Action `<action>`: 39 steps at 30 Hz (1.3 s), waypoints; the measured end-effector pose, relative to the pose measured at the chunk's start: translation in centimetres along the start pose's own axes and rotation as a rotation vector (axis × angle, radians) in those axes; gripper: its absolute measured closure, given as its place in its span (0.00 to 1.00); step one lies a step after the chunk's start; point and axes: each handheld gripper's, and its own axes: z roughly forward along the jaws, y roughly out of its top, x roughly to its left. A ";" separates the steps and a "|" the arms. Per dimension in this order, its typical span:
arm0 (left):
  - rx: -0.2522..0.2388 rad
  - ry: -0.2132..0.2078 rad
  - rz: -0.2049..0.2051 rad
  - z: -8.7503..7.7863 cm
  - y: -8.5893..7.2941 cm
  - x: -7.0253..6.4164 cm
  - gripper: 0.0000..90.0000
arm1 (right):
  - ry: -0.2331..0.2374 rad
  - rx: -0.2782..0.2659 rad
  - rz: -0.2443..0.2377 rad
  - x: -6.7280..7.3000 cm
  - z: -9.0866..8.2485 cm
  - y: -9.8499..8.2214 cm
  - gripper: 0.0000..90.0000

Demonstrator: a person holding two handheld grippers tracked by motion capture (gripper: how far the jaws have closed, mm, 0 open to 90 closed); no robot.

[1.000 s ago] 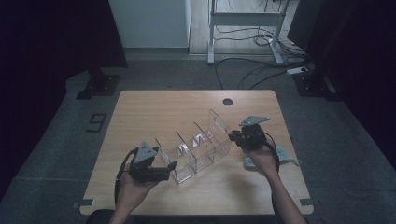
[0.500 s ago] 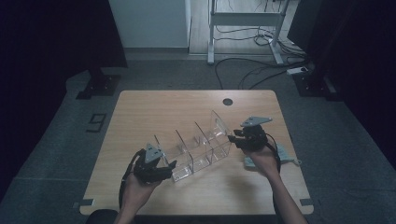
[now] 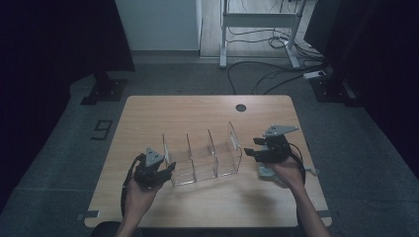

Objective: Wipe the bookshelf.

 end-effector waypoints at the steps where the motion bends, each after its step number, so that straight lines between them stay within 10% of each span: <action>1: 0.000 0.000 -0.003 0.0 0.0 0.2 0.61 | -0.010 0.009 0.000 -0.1 0.0 -0.2 0.42; 21: 0.017 0.069 -0.020 0.6 0.4 2.7 0.84 | -0.162 0.118 0.063 -2.4 -0.8 -4.0 0.31; 39: 0.008 0.022 -0.023 1.8 0.9 4.3 0.96 | -0.249 0.256 0.126 -5.0 0.2 -7.5 0.18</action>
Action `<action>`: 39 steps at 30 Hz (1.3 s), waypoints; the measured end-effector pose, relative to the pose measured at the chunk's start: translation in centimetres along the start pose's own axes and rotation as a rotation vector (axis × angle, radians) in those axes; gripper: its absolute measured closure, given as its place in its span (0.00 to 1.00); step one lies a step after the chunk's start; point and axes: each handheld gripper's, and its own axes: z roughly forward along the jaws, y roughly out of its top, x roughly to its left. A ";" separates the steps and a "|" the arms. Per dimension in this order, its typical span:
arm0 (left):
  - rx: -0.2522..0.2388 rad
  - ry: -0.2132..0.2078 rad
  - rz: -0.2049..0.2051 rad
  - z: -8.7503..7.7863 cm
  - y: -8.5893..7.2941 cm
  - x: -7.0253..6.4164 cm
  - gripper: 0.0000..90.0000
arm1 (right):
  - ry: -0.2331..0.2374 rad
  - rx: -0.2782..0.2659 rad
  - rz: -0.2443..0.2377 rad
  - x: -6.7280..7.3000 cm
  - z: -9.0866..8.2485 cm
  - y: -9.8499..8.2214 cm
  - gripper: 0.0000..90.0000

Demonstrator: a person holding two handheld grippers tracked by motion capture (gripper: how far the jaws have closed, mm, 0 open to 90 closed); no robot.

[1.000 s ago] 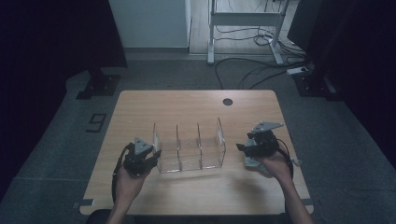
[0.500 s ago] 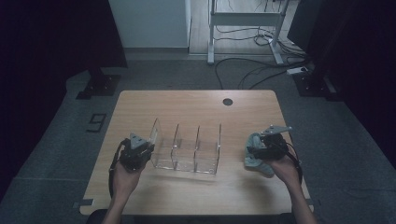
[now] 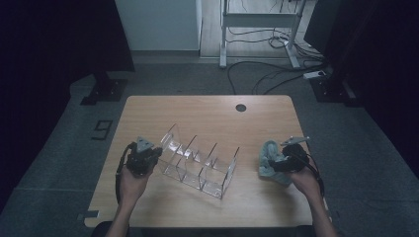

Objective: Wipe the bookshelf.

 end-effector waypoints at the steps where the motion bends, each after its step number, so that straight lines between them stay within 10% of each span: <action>1: 0.004 -0.001 0.001 0.1 0.1 0.0 0.96 | -0.003 0.014 -0.002 0.0 0.3 -0.2 0.18; 10: 0.028 -0.024 0.010 0.5 0.6 0.5 0.95 | 0.029 0.085 0.010 -0.8 2.8 -1.7 0.21; 19: 0.001 -0.023 0.026 0.6 0.3 0.5 0.94 | 0.072 0.105 0.036 -0.3 3.2 -1.9 0.47; 39: -0.018 -0.040 0.008 0.9 0.1 0.7 0.94 | 0.057 -0.015 0.021 0.5 0.1 -1.2 0.60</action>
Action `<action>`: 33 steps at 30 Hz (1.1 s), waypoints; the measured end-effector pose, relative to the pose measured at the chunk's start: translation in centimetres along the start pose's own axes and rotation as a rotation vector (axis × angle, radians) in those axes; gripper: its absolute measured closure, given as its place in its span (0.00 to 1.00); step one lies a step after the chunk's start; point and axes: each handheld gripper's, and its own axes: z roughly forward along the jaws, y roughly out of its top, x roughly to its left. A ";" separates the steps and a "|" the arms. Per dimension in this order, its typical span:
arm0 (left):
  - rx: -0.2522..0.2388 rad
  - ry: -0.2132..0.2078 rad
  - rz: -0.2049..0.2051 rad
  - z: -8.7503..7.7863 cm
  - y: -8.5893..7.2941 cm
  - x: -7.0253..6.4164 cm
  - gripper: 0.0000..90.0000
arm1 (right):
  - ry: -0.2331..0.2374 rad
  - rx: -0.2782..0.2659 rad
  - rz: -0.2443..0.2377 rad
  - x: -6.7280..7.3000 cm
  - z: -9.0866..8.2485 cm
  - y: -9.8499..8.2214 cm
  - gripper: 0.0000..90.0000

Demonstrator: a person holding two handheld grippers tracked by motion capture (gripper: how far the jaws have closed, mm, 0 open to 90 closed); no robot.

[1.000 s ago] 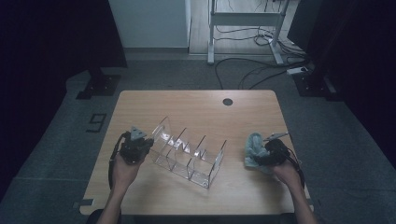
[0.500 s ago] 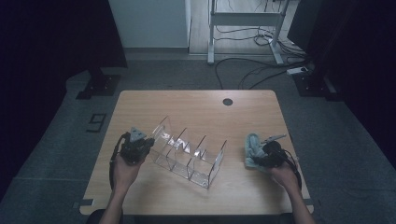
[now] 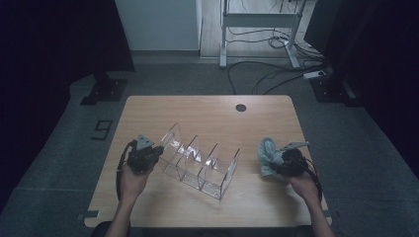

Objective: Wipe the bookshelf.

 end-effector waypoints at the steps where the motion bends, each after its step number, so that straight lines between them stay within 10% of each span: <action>1: 0.000 -0.001 -0.002 0.0 0.0 0.0 0.94 | 0.002 -0.009 -0.001 0.1 -0.2 0.1 0.60; 33: 0.004 0.003 -0.003 0.2 0.0 -0.1 0.94 | 0.120 -0.190 -0.121 5.1 -2.7 3.2 0.61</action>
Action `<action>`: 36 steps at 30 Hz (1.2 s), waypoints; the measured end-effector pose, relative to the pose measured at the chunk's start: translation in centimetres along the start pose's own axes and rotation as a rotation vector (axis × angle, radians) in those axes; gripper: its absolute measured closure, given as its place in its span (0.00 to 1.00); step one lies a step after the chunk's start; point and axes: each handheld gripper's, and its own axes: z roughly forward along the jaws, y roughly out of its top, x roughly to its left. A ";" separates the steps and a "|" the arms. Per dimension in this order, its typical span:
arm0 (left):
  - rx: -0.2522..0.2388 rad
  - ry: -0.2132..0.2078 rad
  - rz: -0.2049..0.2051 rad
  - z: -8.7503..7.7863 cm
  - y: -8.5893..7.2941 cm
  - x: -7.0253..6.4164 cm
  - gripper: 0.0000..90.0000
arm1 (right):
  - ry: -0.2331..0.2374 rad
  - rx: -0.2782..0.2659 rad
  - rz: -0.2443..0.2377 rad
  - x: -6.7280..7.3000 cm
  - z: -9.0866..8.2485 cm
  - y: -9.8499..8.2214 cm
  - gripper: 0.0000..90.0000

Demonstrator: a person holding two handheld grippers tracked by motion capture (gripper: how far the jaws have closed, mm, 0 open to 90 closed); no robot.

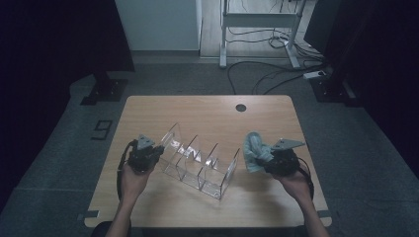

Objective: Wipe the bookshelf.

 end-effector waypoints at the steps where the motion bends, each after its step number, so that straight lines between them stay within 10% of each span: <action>1: 0.000 0.000 0.000 0.0 0.0 0.0 0.94 | 0.004 -0.003 -0.008 0.3 0.1 0.2 0.61; 14: 0.004 -0.001 -0.006 0.2 0.1 0.0 0.95 | 0.010 -0.022 -0.102 3.3 2.7 2.2 0.62; 36: -0.010 0.031 -0.026 0.4 0.0 -0.3 0.95 | 0.062 -0.042 -0.140 5.4 1.6 1.9 0.62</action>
